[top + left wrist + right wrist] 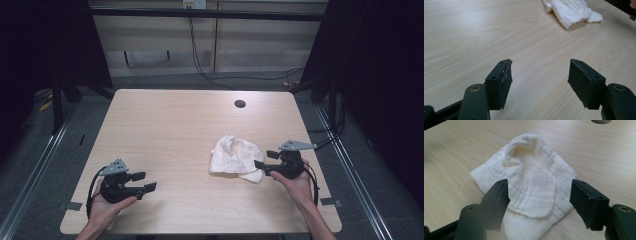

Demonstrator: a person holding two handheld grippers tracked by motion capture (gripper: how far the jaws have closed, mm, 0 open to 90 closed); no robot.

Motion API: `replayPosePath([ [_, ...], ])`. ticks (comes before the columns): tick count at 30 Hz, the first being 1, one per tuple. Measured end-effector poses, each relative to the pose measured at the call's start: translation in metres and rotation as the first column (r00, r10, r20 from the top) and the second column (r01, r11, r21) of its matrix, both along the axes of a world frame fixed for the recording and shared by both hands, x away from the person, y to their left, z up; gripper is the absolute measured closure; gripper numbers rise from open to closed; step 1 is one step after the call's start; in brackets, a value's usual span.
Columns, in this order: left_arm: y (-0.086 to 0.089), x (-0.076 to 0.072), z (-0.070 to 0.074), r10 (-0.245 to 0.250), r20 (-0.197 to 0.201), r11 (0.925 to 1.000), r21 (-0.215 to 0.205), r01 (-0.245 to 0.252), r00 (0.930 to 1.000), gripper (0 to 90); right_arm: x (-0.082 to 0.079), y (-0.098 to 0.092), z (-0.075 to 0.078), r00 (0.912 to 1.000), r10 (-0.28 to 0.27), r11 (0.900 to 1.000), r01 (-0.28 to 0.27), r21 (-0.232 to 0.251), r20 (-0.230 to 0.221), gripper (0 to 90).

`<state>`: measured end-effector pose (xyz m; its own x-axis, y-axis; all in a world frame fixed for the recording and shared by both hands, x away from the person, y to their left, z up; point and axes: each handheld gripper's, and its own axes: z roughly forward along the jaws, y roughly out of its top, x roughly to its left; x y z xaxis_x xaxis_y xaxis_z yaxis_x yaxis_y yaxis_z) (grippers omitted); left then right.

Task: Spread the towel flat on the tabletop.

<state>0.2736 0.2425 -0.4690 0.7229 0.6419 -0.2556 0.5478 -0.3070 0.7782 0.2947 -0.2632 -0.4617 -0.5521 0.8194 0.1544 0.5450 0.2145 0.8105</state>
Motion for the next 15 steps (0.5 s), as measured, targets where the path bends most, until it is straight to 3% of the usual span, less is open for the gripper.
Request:
replayPosePath([
  [3,-0.003,0.002,-0.001,0.000,-0.005,1.0000,0.007,0.000,1.0000,35.0,0.015,0.007,-0.001,0.9996,0.024,0.999,-0.024,-0.033,-0.014,31.5],
  [8,-0.007,0.003,0.000,-0.021,0.000,0.9998,-0.001,0.021,0.9998,35.0,0.040,0.015,-0.004,0.9952,0.079,0.997,-0.079,-0.002,-0.057,29.8],
  [15,-0.006,0.000,0.001,-0.033,0.004,0.9995,0.004,0.033,0.9995,40.9,0.057,0.019,-0.012,0.9921,0.090,0.995,-0.093,-0.036,-0.087,25.2],
])
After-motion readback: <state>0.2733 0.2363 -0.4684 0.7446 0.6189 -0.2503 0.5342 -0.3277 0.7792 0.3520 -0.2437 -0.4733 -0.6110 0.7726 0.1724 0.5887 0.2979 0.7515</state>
